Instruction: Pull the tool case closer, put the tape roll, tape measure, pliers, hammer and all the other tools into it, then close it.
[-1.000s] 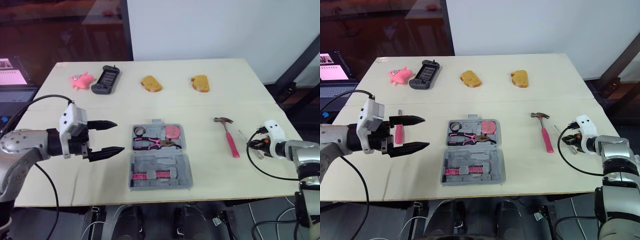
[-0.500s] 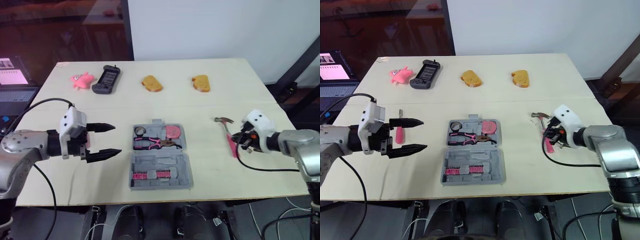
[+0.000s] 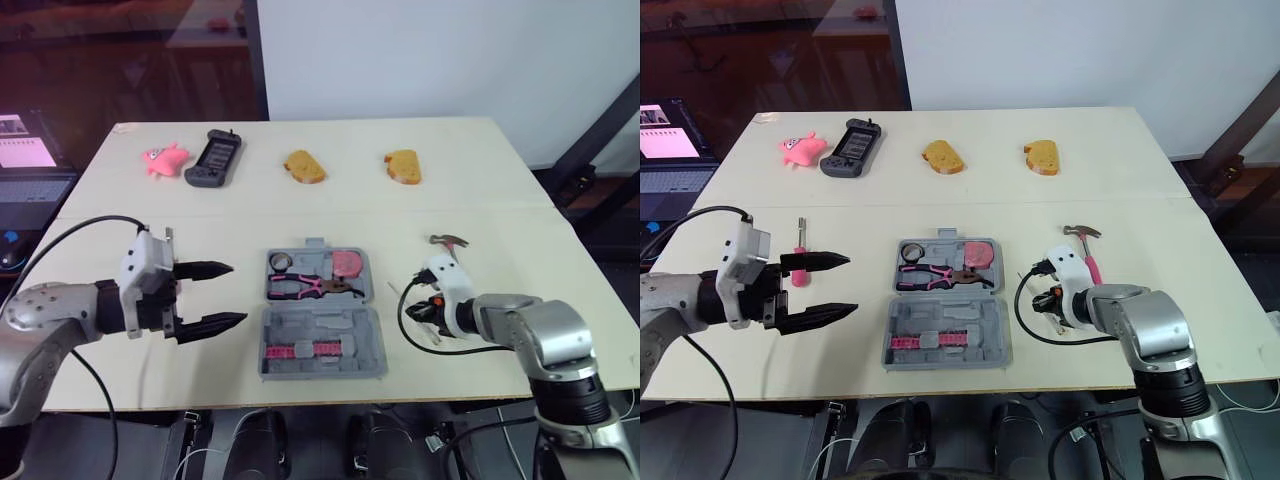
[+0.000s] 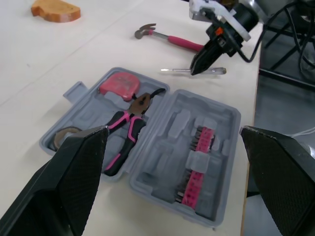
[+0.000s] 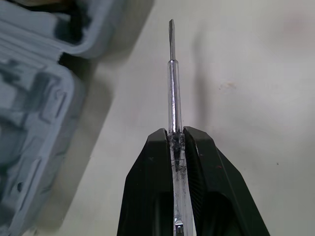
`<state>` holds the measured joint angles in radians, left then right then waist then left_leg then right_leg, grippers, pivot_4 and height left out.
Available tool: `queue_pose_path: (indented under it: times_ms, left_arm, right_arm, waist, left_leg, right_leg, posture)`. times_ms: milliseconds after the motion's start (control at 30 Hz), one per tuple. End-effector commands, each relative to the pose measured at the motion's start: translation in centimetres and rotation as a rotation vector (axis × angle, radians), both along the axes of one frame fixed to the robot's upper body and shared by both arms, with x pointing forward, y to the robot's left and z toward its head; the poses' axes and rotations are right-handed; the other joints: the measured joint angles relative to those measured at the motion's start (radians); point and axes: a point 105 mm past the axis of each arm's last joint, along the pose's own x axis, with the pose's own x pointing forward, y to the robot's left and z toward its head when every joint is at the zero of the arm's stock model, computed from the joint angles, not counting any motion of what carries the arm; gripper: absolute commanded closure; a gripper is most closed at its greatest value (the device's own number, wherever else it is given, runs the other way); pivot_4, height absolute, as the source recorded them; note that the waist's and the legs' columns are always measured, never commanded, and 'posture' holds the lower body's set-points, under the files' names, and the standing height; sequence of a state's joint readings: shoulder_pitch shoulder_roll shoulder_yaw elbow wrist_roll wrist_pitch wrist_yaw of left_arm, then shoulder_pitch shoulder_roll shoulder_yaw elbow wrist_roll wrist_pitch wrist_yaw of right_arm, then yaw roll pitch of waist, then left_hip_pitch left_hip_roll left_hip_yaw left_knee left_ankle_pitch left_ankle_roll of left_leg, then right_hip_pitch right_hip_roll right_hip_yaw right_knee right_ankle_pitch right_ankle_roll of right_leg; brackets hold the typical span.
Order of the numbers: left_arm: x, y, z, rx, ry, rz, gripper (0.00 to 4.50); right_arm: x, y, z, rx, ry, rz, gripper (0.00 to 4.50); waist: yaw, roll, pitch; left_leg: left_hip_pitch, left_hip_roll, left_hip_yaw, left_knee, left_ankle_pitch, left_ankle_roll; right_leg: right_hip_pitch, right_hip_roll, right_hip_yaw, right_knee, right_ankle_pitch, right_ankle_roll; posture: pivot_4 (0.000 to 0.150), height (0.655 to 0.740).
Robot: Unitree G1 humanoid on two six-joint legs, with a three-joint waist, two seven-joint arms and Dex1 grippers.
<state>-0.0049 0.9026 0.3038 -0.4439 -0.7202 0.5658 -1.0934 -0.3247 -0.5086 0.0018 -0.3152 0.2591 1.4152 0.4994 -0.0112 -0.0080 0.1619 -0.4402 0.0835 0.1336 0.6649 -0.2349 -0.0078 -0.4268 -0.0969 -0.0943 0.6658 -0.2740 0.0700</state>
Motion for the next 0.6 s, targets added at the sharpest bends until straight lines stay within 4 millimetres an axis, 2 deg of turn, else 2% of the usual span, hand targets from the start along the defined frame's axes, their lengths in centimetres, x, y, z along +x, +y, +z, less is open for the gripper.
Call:
queue_pose_path:
  times_ms: [33,233,333,533,600]
  left_arm:
    - [-0.5,-0.5,1.1,0.012,-0.043,0.001,0.0]
    - [-0.5,-0.3,1.2,0.027,-0.042,0.011,0.0]
    - [-0.4,-0.3,1.4,0.034,-0.045,0.012,0.0]
    - [-0.6,0.1,1.8,0.043,-0.042,0.015,0.0]
    - [-0.6,0.1,1.7,0.039,-0.041,0.017,0.0]
  right_arm:
    - [1.0,0.2,-0.2,-0.006,-0.04,-0.025,4.47]
    - [1.3,0.5,-1.3,-0.022,-0.045,-0.059,4.47]
    - [1.2,0.5,-0.7,-0.024,-0.05,-0.057,3.13]
    - [2.5,-0.1,3.6,-0.019,-0.144,-0.079,0.22]
    - [2.9,-0.5,5.3,-0.03,-0.173,-0.058,0.1]
  waist:
    - [-0.001,0.0,0.0]
    - [-0.003,-0.001,-0.001]
    - [-0.003,-0.002,-0.001]
    - [-0.001,-0.001,-0.001]
    - [-0.003,-0.001,-0.001]
  left_leg:
    - [0.0,0.0,0.0,0.0,0.0,0.0]
    - [0.0,0.0,0.0,0.0,0.0,0.0]
    - [0.0,0.0,0.0,0.0,0.0,0.0]
    - [-0.001,0.0,0.0,0.0,0.0,0.0]
    - [-0.001,0.0,0.0,0.0,0.0,0.0]
  right_leg:
    - [0.0,0.0,0.0,0.0,0.0,0.0]
    - [0.0,0.0,0.0,0.0,0.0,0.0]
    - [0.0,0.0,0.0,0.0,0.0,0.0]
    - [-0.001,0.0,0.0,0.0,0.0,0.0]
    - [-0.001,0.0,0.0,0.0,0.0,0.0]
  posture:
    - [0.15,0.7188]
    - [0.15,0.7188]
    - [0.15,0.7188]
    - [0.15,0.7188]
    - [0.15,0.7188]
